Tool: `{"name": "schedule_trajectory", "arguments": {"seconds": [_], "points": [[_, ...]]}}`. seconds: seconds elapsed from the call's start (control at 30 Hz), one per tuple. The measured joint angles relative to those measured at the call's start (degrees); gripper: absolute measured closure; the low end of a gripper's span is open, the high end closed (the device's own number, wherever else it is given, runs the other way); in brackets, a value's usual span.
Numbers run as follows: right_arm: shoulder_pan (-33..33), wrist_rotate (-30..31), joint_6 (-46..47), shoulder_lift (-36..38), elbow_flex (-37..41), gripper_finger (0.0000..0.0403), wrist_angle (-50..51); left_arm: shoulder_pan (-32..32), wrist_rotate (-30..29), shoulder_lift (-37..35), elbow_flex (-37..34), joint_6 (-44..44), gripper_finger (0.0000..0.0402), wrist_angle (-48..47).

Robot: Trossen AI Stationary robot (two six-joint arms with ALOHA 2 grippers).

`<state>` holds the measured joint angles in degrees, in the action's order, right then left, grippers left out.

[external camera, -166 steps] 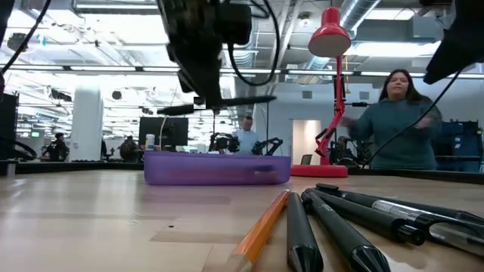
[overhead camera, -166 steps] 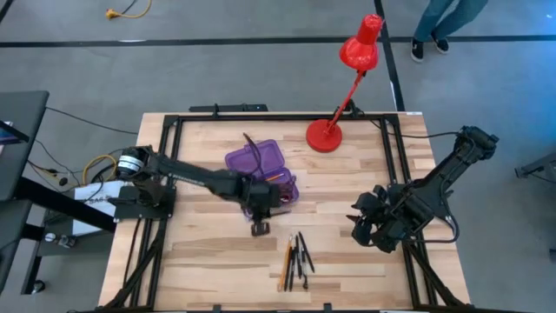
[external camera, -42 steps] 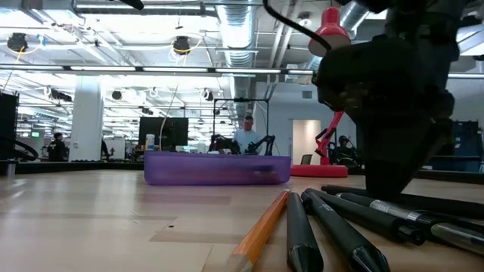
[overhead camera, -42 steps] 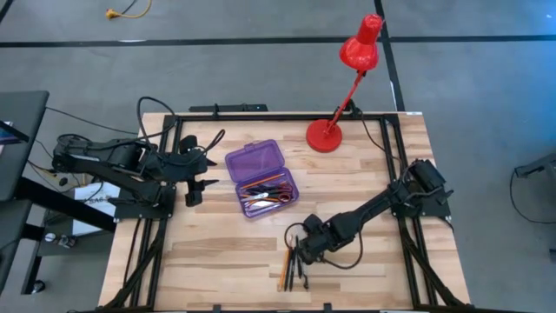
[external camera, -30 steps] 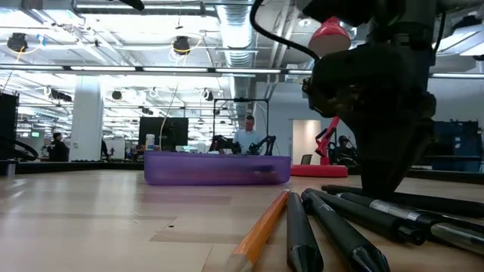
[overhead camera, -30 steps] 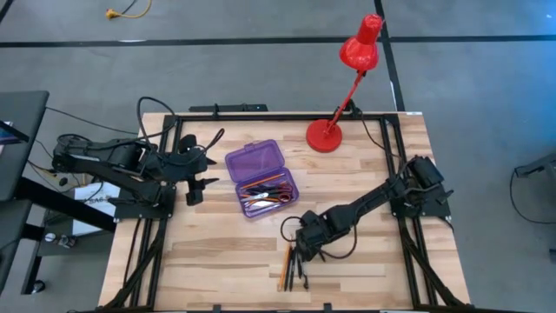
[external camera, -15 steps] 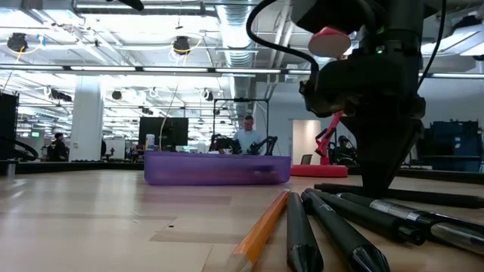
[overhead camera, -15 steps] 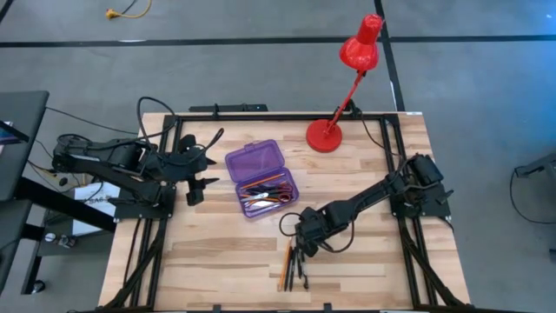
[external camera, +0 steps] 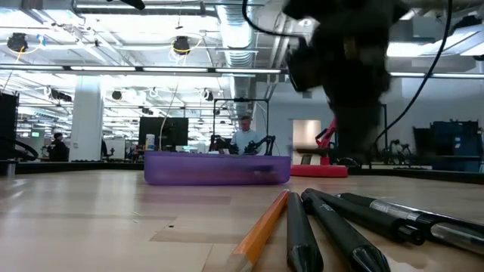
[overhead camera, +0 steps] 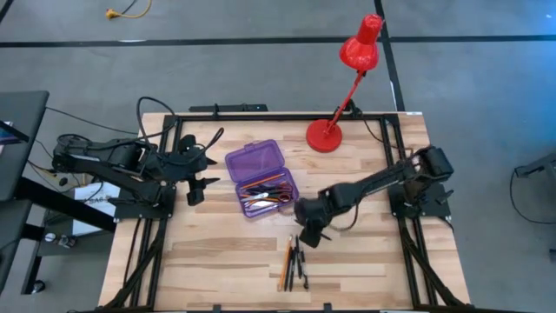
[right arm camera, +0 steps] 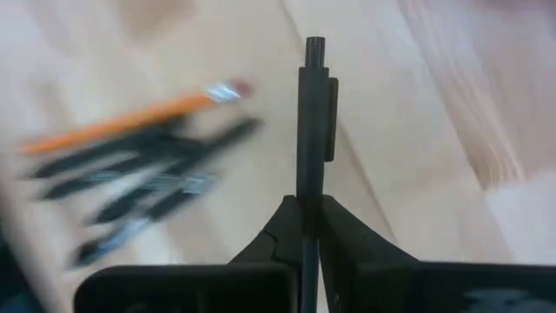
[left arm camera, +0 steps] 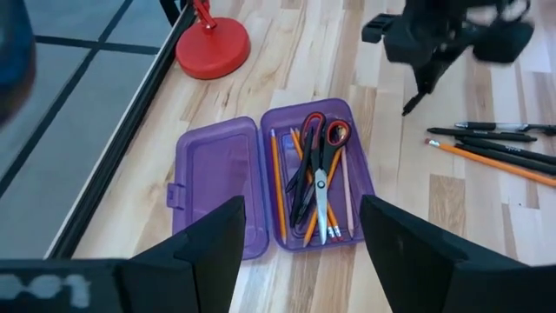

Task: Pick & place school supplies into a supply box
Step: Put the black pen into the purple supply box

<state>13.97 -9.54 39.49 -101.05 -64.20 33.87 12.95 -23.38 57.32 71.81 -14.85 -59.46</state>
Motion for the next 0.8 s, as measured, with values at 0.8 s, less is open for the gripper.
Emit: {"name": "schedule_trajectory", "arguments": {"seconds": [0.8], "points": [[-25.4,-32.4,-19.4,3.1,-0.2,0.0402,-26.2,0.0,0.0,0.0,0.0,-5.9,0.0184,0.4]]}}
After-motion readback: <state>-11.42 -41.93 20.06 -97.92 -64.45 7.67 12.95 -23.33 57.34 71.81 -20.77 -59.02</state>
